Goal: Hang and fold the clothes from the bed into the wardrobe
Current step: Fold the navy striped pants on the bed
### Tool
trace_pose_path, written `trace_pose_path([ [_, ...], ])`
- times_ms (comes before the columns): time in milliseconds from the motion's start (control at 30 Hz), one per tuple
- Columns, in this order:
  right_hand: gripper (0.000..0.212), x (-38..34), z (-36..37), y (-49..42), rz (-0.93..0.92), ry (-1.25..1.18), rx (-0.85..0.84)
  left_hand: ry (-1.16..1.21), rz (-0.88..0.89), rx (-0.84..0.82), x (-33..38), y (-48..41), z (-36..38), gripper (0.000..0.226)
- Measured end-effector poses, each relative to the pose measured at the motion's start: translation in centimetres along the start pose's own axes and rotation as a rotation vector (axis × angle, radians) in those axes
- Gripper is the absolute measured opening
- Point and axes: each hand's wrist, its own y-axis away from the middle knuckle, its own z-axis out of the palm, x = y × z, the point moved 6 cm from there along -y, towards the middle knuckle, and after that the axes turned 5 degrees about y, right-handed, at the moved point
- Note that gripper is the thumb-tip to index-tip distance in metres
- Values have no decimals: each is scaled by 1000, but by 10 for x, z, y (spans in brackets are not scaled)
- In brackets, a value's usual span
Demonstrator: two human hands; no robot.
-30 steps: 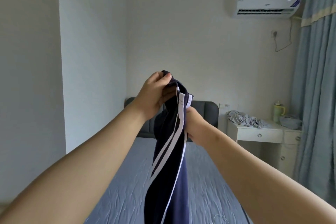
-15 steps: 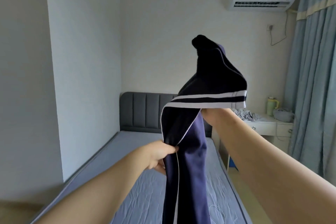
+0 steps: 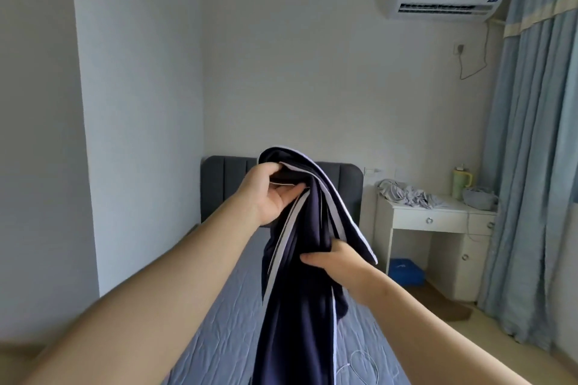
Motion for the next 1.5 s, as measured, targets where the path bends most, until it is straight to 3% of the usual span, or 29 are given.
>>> trace_pose_path([
  [67,26,-8,-3,-3,-33,-161,29,-287,-31,-99,-10,2,-7,23],
  [167,17,-27,-9,-12,-54,-459,117,-941,-177,-270,-38,10,-30,75],
  [233,21,-39,-19,-20,-50,-559,214,-1054,-252,-272,-52,14,-46,74],
  [300,26,-44,-25,-25,-27,-600,268,-1001,-238,-200,-53,15,-58,51],
  [400,27,-41,-14,-26,-27,-609,134,-875,-145,-35,-44,11,-71,21],
  [533,34,-35,13,-16,-122,-430,-161,-441,-124,194,-34,-2,-73,17],
  [633,44,-12,20,-7,-4,-245,-287,-155,-196,291,-29,-11,-70,15],
  [733,28,5,15,-5,74,-191,-268,28,-109,297,-20,-19,-68,14],
  [833,18,-2,3,-9,64,-339,-87,-115,-103,146,-25,-14,-60,20],
  [967,21,-7,-12,-20,181,-497,173,-565,-341,-106,-52,10,-54,54],
  [1067,23,-3,-9,-21,239,-617,215,-762,-455,-163,-70,24,-63,41],
  [1133,23,-3,-3,-21,229,-659,151,-733,-424,-96,-68,21,-70,22],
  [1233,22,-8,13,-17,207,-639,-65,-581,-369,130,-53,20,-78,12],
  [1400,57,-1,22,-7,165,-185,-204,-353,-191,430,-32,13,-97,35],
  [1500,54,-2,23,-3,143,-166,-219,-148,-106,444,-31,9,-95,16],
])
